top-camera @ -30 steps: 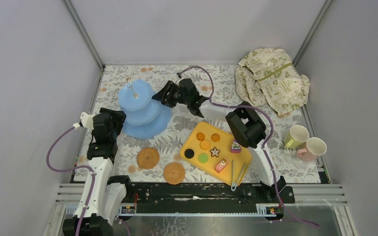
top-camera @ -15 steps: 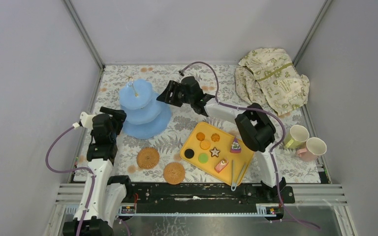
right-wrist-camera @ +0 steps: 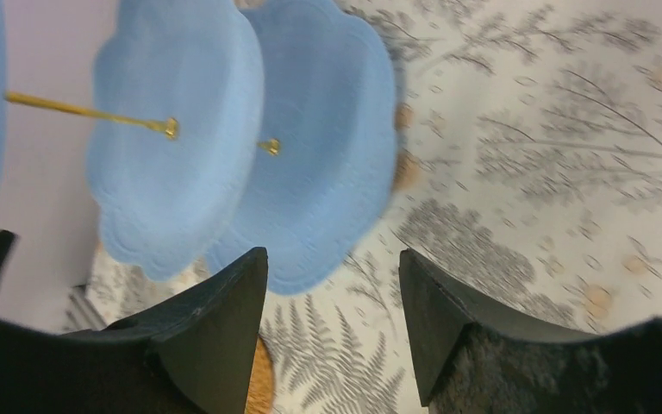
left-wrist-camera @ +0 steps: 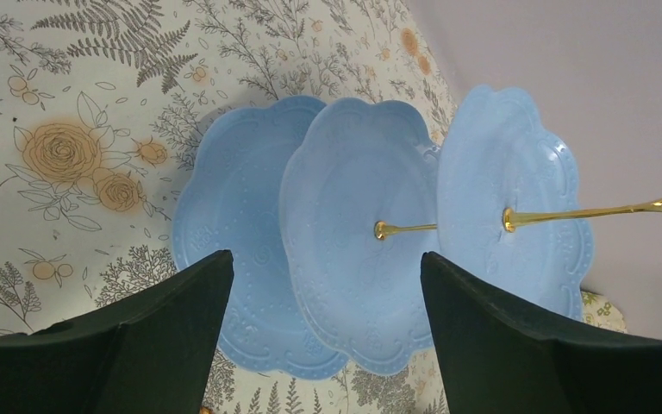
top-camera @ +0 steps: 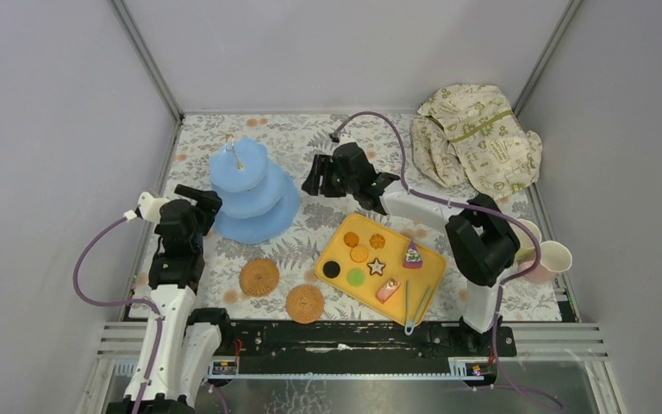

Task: Serve the afternoon tea
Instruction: Move the desert table to the center of the board.

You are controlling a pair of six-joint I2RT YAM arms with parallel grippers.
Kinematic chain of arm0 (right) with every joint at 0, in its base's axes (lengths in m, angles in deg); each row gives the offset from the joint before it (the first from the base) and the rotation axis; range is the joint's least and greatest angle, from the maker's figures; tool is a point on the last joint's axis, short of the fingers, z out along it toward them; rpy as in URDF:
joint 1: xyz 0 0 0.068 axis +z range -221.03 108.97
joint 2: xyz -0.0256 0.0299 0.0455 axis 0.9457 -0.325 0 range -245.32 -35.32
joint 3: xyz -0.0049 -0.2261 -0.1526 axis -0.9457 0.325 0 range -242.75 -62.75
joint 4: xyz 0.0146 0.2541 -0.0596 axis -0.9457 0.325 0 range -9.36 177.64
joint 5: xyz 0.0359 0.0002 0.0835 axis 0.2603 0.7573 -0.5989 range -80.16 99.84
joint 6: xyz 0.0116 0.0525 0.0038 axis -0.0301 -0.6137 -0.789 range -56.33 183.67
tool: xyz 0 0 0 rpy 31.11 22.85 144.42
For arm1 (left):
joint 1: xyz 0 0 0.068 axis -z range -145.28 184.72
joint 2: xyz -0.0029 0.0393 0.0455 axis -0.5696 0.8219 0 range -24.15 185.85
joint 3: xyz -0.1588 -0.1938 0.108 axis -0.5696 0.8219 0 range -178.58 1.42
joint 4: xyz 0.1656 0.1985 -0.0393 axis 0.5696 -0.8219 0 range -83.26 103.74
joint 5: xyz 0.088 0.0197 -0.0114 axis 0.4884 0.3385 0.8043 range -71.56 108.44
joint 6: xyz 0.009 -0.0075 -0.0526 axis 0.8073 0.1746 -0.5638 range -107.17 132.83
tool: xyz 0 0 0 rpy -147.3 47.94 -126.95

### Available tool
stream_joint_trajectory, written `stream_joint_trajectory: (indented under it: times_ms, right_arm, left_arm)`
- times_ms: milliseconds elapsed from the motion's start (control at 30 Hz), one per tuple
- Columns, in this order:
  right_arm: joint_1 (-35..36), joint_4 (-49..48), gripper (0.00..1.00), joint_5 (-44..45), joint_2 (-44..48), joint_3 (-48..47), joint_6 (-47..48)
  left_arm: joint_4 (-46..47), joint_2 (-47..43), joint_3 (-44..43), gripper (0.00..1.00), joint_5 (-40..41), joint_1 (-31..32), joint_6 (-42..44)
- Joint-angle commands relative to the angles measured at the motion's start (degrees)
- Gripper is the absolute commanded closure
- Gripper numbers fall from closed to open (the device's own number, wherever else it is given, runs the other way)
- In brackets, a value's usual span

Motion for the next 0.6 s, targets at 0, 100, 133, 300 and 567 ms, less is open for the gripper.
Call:
stream_joint_trajectory:
  times_ms: [0,100,133,300,567]
  right_arm:
    - [2.2,6.6,0.35,6.3,7.4,3.4,9.2]
    - [4.6,10.4,0.35,8.9,10.5,6.1,13.5]
    - [5.6,11.5,0.36,9.7,11.7,7.2,14.5]
    - [12.6,16.9,0.36,14.5,18.5,12.3,17.7]
    - [27.2,22.5,0.34,22.2,23.5,18.5,17.9]
  left_arm:
    - [-2.5,-1.1,-2.7,0.14,3.0,1.7,3.3]
    - [-3.3,-1.5,-2.9,0.14,3.5,2.4,3.7]
    - [-3.5,-1.6,-3.1,0.14,3.6,2.8,3.8]
    - [-5.1,-1.3,-4.3,0.16,4.2,5.9,4.6]
    - [-8.4,0.8,-7.4,0.18,10.1,15.8,7.3]
